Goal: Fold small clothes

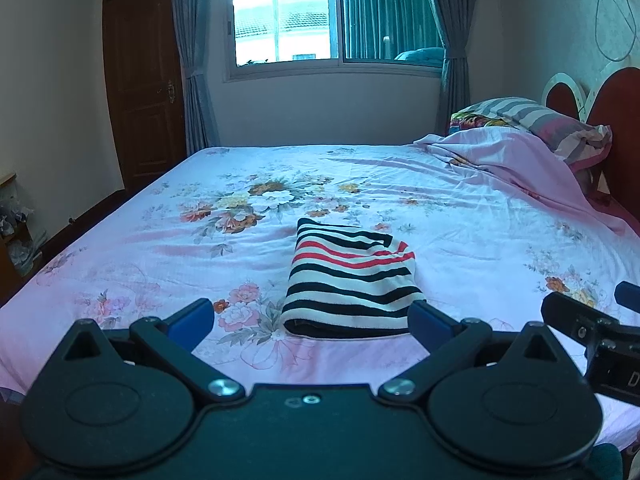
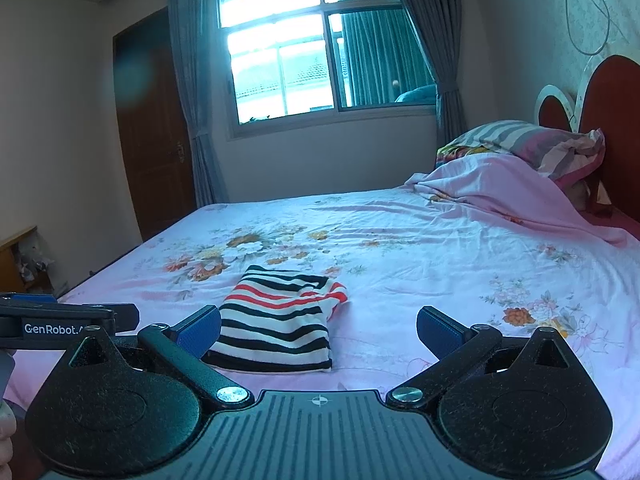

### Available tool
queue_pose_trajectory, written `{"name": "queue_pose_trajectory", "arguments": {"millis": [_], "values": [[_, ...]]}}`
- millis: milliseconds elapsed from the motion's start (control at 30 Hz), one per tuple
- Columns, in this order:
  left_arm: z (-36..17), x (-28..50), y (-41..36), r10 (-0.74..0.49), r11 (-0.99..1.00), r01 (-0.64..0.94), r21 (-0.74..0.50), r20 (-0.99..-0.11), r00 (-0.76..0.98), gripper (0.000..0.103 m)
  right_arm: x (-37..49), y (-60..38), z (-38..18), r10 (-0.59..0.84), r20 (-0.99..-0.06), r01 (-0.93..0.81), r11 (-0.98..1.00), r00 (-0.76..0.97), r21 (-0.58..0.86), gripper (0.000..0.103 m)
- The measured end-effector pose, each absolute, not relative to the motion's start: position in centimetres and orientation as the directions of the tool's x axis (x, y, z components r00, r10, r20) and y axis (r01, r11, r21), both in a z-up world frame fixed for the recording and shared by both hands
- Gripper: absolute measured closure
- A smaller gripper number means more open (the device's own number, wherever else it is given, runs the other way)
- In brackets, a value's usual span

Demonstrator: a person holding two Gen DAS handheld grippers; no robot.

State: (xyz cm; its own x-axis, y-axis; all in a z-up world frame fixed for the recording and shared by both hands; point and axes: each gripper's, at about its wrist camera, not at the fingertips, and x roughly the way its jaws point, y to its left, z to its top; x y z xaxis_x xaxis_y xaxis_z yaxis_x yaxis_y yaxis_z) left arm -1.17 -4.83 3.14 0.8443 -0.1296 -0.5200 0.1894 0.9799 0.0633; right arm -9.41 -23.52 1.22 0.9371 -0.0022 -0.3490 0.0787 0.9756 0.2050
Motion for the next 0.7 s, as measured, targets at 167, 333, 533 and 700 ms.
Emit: {"name": "queue_pose_trajectory", "arguments": {"millis": [167, 333, 533, 700], "values": [[3.1, -0.9, -4.7, -0.124, 0.981, 0.183, 0.063, -0.523, 0.843, 0.002, -9.3, -23.6, 1.2, 0.002, -0.353, 0.078, 0.974, 0.936, 0.211, 0.000], [3.1, -0.8, -4.7, -0.123, 0.980, 0.186, 0.072, -0.519, 0.846, 0.002, -9.5, -23.6, 1.2, -0.004, -0.344, 0.079, 0.976, 0.939, 0.204, 0.000], [3.0, -0.8, -4.9, -0.131, 0.977, 0.199, 0.075, -0.527, 0.840, 0.002, -9.5, -23.4, 1.1, -0.005, -0.350, 0.079, 0.978, 0.937, 0.195, 0.000], [2.4, 0.1, -5.1, -0.158, 0.964, 0.248, 0.094, -0.543, 0.825, 0.002, -9.0, -23.0, 1.0, -0.008, -0.367, 0.081, 0.980, 0.930, 0.183, 0.000]]}}
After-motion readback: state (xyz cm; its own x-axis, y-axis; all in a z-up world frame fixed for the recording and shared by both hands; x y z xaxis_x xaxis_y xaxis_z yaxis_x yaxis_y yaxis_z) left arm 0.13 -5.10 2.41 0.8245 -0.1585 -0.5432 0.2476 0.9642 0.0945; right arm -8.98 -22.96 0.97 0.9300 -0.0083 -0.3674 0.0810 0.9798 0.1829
